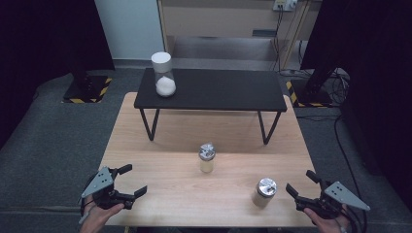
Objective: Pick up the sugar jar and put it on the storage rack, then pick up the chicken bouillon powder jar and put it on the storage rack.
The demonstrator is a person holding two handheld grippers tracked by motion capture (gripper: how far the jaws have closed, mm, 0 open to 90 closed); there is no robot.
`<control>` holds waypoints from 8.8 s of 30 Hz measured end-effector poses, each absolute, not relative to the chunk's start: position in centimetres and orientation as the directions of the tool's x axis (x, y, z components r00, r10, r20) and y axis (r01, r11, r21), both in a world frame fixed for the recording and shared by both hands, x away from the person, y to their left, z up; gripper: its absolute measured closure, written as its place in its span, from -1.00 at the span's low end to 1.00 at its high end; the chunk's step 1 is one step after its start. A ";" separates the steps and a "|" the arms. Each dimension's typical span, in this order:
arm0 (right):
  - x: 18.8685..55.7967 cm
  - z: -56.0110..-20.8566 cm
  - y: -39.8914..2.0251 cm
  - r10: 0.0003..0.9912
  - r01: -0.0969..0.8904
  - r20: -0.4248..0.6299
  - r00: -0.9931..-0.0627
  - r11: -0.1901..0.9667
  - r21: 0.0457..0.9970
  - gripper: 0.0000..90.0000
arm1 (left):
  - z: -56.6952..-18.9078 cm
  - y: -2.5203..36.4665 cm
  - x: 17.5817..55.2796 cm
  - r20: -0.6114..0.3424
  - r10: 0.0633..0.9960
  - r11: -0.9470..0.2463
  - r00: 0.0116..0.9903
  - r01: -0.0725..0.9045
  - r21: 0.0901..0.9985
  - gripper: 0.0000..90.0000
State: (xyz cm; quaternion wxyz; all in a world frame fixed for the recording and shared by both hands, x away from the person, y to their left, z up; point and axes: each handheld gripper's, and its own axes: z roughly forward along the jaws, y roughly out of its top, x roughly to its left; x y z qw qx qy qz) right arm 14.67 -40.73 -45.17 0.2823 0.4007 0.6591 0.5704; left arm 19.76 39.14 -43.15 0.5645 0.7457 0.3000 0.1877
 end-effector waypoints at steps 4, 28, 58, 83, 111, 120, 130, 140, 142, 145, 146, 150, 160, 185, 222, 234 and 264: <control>14.7 -45.2 -40.8 0.849 0.207 0.084 -0.522 0.030 0.978 -0.84 | -43.3 39.1 19.9 -0.060 0.656 -0.188 0.752 0.240 0.953 -0.95; 15.3 -44.0 -41.2 0.827 0.189 0.080 -0.556 0.031 0.982 -0.88 | -43.4 39.6 19.8 -0.072 0.657 -0.156 0.751 0.228 0.961 -0.95; 20.8 -38.9 -39.6 0.733 0.155 0.035 -0.680 0.097 0.983 -0.92 | -43.5 39.7 19.8 -0.077 0.656 -0.158 0.750 0.236 0.959 -0.95; 25.8 -35.5 -35.5 0.633 0.136 -0.003 -0.775 0.170 0.976 -0.92 | -43.5 39.8 19.8 -0.078 0.659 -0.152 0.748 0.235 0.960 -0.96; 29.8 -34.5 -31.3 0.570 0.163 0.003 -0.821 0.230 0.959 -0.92 | -43.5 39.8 19.8 -0.080 0.659 -0.150 0.748 0.235 0.960 -0.97; 31.7 -35.0 -29.1 0.543 0.173 0.002 -0.839 0.264 0.949 -0.91 | -43.5 39.9 19.8 -0.082 0.658 -0.148 0.749 0.235 0.961 -0.97; 33.3 -35.5 -27.6 0.518 0.180 -0.004 -0.855 0.304 0.935 -0.91 | -43.5 39.9 19.8 -0.083 0.657 -0.146 0.749 0.235 0.961 -0.97; 34.6 -36.1 -26.3 0.497 0.197 0.001 -0.868 0.341 0.919 -0.90 | -43.6 39.9 19.8 -0.084 0.658 -0.145 0.749 0.234 0.961 -0.97; 34.9 -36.2 -26.0 0.492 0.200 0.002 -0.871 0.351 0.915 -0.90 | -43.6 39.9 19.8 -0.084 0.658 -0.145 0.749 0.235 0.961 -0.97; 35.5 -36.3 -25.6 0.485 0.212 0.012 -0.874 0.359 0.909 -0.90 | -43.5 40.0 19.8 -0.082 0.658 -0.145 0.749 0.233 0.961 -0.97; 35.7 -36.4 -25.4 0.483 0.215 0.013 -0.875 0.363 0.907 -0.90 | -43.5 40.0 19.8 -0.082 0.658 -0.145 0.749 0.233 0.962 -0.97; 36.3 -36.5 -24.7 0.473 0.222 0.016 -0.881 0.384 0.896 -0.90 | -43.5 40.0 19.7 -0.082 0.659 -0.145 0.748 0.233 0.962 -0.97; 37.8 -36.5 -23.0 0.442 0.253 0.033 -0.896 0.448 0.858 -0.88 | -43.5 40.0 19.7 -0.082 0.659 -0.143 0.748 0.232 0.962 -0.97; 39.9 -37.4 -19.6 0.376 0.258 0.033 -0.926 0.566 0.783 -0.50 | -43.5 40.1 19.7 -0.079 0.660 -0.144 0.747 0.228 0.963 -0.97; 40.0 -36.5 -19.5 0.372 0.239 0.007 -0.928 0.581 0.778 -0.22 | -43.6 40.3 19.7 -0.080 0.661 -0.142 0.746 0.229 0.963 -0.97; 39.9 -34.1 -20.7 0.390 0.238 0.003 -0.921 0.554 0.798 -0.22 | -43.6 40.3 19.7 -0.080 0.661 -0.142 0.746 0.229 0.963 -0.97; 39.9 -28.3 -24.1 0.424 0.250 0.032 -0.905 0.468 0.848 -0.22 | -43.7 40.3 19.8 -0.088 0.661 -0.139 0.745 0.237 0.962 -0.97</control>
